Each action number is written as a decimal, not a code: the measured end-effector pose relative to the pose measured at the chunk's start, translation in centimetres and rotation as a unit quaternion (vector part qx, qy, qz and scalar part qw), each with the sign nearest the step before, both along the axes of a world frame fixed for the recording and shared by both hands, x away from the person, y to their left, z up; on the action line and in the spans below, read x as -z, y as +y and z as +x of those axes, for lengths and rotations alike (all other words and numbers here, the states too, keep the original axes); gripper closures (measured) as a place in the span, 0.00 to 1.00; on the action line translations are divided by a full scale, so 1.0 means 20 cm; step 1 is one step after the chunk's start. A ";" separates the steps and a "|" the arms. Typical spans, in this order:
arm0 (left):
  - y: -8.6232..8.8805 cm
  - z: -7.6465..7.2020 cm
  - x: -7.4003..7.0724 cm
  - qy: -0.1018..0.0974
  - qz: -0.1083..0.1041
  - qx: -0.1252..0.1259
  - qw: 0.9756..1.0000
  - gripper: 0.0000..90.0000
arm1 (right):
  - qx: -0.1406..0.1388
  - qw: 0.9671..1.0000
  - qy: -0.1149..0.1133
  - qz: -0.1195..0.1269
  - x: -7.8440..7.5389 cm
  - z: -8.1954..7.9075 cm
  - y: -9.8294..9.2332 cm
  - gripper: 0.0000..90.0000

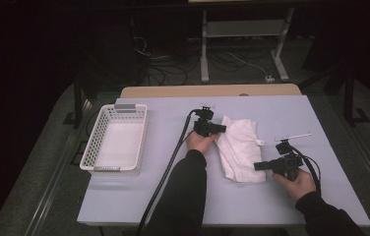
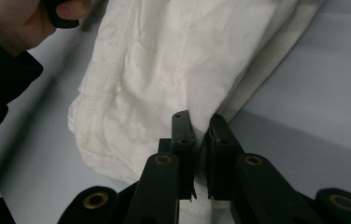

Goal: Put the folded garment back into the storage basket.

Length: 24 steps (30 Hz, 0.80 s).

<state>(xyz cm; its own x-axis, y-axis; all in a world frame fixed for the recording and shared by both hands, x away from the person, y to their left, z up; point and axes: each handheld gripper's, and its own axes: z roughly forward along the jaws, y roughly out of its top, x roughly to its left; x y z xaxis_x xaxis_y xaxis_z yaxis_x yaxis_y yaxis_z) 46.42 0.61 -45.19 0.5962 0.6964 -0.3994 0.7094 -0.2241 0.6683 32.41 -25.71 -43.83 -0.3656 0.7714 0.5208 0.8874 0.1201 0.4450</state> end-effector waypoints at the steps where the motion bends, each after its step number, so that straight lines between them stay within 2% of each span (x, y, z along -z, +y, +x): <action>1: 0.00 0.00 0.00 0.000 0.000 0.000 1.000 0.89 | 0.000 1.000 0.000 0.000 0.00 0.00 0.00 0.91; 5: 0.01 0.00 -0.02 0.000 -0.011 0.003 1.000 0.89 | 0.002 1.000 0.003 0.010 -0.01 -0.01 0.00 0.91; 7: 0.01 0.00 -0.04 -0.004 -0.010 0.006 1.000 0.89 | 0.004 1.000 0.005 0.026 -0.03 -0.02 0.00 0.92; 13: 0.02 -0.01 -0.05 -0.010 -0.004 0.016 1.000 0.89 | -0.005 0.999 0.002 0.032 -0.07 -0.02 0.02 0.92; 16: 0.03 -0.01 -0.06 -0.008 -0.010 0.014 1.000 0.89 | -0.005 0.999 0.002 0.040 -0.08 -0.03 0.02 0.92; 17: 0.05 -0.01 -0.09 -0.013 -0.013 0.018 1.000 0.89 | -0.009 0.999 -0.004 0.053 -0.10 -0.04 0.03 0.92; 19: 0.06 -0.01 -0.11 -0.015 -0.013 0.020 1.000 0.89 | -0.009 0.998 -0.006 0.063 -0.11 -0.04 0.03 0.92; 24: 0.07 -0.01 -0.13 -0.013 -0.017 0.018 1.000 0.89 | -0.011 0.997 -0.011 0.073 -0.14 -0.05 0.05 0.92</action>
